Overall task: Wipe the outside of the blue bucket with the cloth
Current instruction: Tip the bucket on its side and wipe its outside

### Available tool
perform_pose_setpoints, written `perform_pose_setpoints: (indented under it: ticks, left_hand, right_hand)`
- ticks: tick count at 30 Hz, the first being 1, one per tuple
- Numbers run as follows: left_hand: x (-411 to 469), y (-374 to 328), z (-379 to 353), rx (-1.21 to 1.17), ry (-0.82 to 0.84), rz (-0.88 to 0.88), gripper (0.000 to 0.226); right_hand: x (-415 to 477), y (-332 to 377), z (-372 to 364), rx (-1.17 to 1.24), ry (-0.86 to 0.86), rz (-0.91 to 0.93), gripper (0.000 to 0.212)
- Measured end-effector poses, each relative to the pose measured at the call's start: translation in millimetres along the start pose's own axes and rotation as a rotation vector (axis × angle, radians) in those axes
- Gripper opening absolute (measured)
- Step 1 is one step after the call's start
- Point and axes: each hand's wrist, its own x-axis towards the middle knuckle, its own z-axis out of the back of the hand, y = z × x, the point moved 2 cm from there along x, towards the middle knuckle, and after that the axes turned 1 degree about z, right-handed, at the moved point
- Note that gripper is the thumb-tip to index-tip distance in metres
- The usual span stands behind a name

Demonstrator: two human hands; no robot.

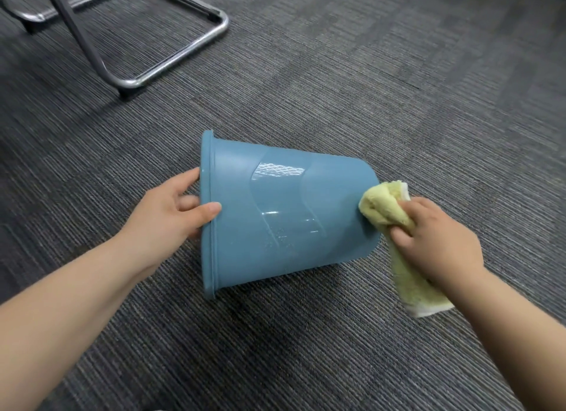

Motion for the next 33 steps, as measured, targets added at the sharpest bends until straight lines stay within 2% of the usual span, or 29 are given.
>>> perform_pose_setpoints:
  ticks: [3,8,11,14,17,19,22,24,27,30,33]
  left_hand:
    - [4,-10,3,-0.088,-0.079,-0.030,0.040]
    - [4,-17,19,-0.113,-0.037,0.014,0.019]
    - [2,-13,24,-0.112,-0.049,0.057,0.016]
    - [1,-6,24,-0.130,-0.149,0.097,0.012]
    - [4,-5,19,-0.131,-0.284,0.086,0.017]
    - [6,-9,15,-0.117,-0.305,0.047,0.012]
    - [9,-17,12,-0.054,-0.249,-0.021,0.012]
    - [8,-20,12,-0.014,-0.141,-0.054,0.007]
    - [-1,-20,19,0.106,0.066,-0.109,0.021]
    - [-12,-20,30,0.221,0.274,-0.073,0.037]
    - [-12,-21,38,0.330,0.254,-0.077,0.048]
  right_hand:
    - [-4,2,8,0.022,-0.034,-0.004,0.030]
    - [-10,20,30,0.110,-0.109,0.086,0.036]
    - [-15,31,26,0.087,-0.015,0.123,0.040]
    - [-19,35,13,0.044,0.099,0.132,0.042]
    - [-18,35,8,0.056,0.103,0.097,0.038]
    - [-15,34,7,0.055,0.091,0.061,0.033]
    - [-9,29,7,0.052,0.085,-0.006,0.031]
    - [-6,24,9,0.076,0.085,-0.055,0.029]
    - [-3,20,9,0.093,0.095,-0.089,0.022]
    - [1,19,8,0.096,0.105,-0.117,0.021]
    - [2,19,9,0.098,0.105,-0.135,0.023]
